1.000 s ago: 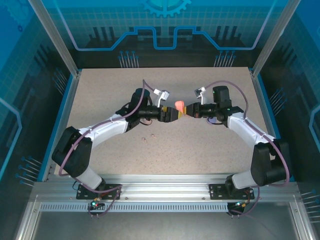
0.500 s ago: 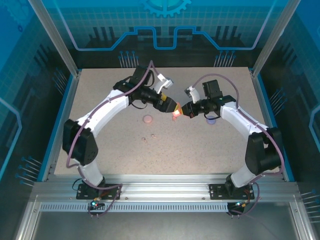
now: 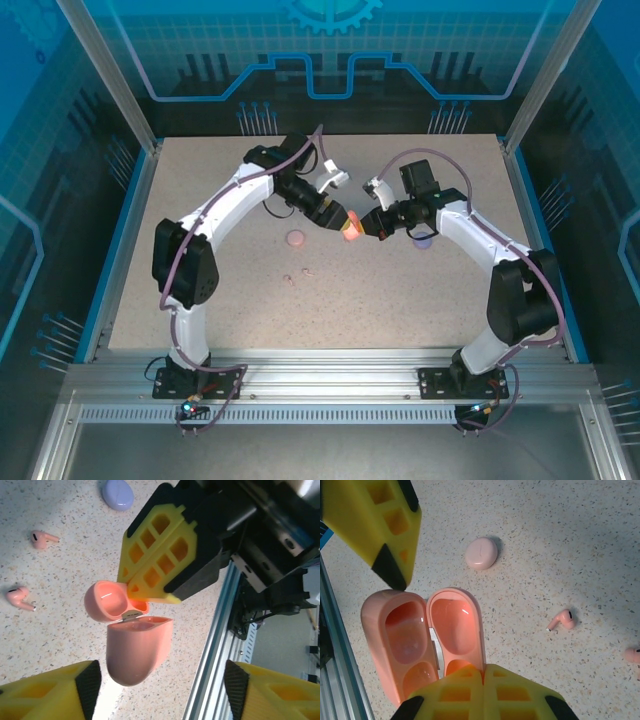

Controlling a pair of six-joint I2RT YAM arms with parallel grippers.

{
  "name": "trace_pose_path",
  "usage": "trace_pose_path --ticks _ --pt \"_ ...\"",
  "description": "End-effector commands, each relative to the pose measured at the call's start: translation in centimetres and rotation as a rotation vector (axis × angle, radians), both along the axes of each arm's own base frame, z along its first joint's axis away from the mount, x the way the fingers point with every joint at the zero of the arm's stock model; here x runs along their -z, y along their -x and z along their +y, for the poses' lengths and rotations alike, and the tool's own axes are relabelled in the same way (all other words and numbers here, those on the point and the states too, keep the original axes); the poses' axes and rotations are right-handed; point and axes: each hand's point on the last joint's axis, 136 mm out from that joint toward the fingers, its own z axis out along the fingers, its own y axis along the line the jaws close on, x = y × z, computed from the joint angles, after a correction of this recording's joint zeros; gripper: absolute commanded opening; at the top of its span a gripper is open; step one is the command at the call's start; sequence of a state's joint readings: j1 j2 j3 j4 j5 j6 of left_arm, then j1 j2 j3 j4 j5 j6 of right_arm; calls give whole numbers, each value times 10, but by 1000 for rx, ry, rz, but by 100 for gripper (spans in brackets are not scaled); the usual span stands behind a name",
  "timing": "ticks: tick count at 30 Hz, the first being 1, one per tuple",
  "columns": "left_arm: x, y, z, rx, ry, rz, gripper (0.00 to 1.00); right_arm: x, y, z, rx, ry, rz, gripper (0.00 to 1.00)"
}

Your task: Insert the wireless bluetooth earbuds into the charging case

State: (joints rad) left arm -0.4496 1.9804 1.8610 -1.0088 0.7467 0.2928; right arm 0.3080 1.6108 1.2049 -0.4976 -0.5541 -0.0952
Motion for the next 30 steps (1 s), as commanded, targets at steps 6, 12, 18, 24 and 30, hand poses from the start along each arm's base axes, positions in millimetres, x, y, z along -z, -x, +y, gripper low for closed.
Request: trace_pose_path --ticks 6,12,18,24,30 --pt "4 5 -4 47 37 81 64 -13 8 15 -59 -29 -28 0" --pt "9 5 -7 57 47 109 52 -18 9 16 -62 -30 -42 0" --pt "11 6 -8 63 52 122 44 -17 7 17 -59 -27 -42 0" --pt "16 7 -9 70 53 141 39 -17 6 17 -58 -27 -41 0" --pt "22 6 -10 70 50 156 35 -19 6 18 -58 -31 -44 0"
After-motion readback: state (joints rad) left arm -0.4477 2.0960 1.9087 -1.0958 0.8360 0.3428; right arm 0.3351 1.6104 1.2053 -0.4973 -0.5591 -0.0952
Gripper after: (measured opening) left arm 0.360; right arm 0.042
